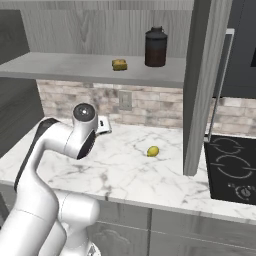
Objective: Pick the sponge and sponge from the cabinet and place them on the counter.
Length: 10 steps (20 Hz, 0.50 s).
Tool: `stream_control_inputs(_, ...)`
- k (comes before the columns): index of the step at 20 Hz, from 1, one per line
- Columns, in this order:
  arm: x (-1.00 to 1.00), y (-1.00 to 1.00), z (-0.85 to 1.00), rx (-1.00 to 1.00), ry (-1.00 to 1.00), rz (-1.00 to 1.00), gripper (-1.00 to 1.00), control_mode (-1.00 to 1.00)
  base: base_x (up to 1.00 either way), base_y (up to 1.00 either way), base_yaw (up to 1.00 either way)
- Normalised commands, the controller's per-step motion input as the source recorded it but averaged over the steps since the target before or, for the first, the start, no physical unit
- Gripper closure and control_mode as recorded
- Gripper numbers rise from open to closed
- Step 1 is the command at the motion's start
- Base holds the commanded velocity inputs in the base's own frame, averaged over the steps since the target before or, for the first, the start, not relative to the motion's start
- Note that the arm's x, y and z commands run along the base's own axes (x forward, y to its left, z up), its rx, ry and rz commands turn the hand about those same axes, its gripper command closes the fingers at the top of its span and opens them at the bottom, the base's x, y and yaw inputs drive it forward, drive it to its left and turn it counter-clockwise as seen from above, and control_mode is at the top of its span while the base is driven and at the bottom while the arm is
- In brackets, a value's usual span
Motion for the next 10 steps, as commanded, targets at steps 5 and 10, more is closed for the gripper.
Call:
stream_control_inputs(5,0.30,0.18,-0.49,-0.04,0.01,0.05,1.00,-1.00,0.00,0.00,0.00)
stream_control_inputs(10,0.42,0.13,-0.43,-0.03,0.03,0.03,1.00,-1.00,0.00,0.00,0.00)
